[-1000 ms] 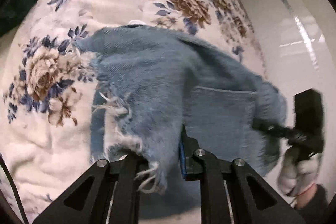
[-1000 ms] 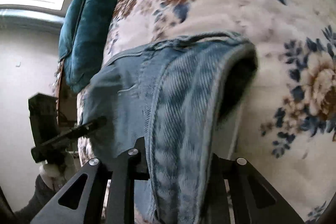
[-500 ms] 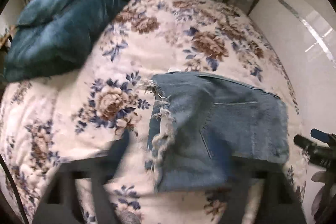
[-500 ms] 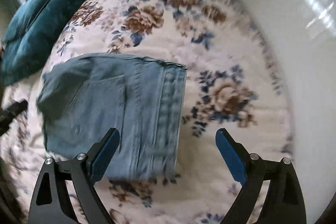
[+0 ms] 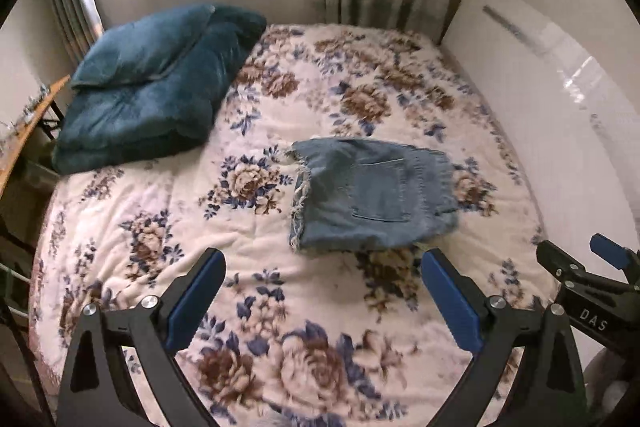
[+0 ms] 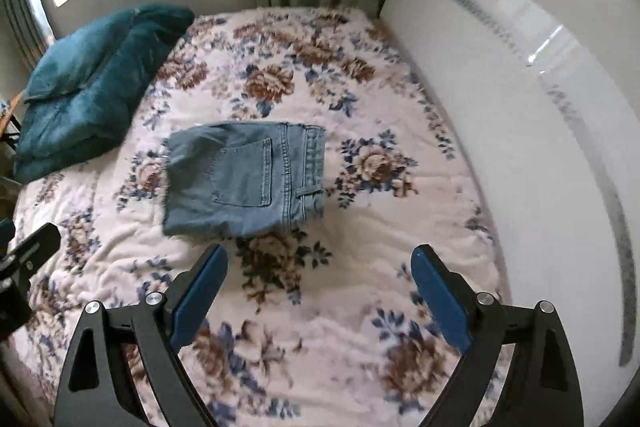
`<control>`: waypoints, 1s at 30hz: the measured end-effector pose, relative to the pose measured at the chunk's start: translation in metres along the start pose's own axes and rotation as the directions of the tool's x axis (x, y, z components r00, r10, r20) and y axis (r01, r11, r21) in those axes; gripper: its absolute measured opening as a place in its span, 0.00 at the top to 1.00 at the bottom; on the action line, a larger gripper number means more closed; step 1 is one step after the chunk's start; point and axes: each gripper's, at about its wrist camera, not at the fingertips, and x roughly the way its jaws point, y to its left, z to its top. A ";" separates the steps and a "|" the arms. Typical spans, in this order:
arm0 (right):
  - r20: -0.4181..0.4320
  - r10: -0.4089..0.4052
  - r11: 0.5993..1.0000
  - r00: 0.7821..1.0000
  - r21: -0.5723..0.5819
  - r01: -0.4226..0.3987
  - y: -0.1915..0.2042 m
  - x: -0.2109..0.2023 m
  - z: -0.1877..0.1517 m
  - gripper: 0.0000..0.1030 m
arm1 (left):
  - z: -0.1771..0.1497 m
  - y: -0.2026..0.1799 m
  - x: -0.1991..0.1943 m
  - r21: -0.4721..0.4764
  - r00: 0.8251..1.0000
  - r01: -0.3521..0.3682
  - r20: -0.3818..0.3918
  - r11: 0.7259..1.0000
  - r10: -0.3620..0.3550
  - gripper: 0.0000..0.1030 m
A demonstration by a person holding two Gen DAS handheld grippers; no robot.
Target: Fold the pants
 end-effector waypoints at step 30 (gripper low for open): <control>0.316 0.047 0.998 0.948 -0.041 -0.036 -0.033 -0.446 -0.208 0.07 | -0.149 -0.001 -0.342 0.029 0.971 0.030 0.234 0.999 -0.036 0.03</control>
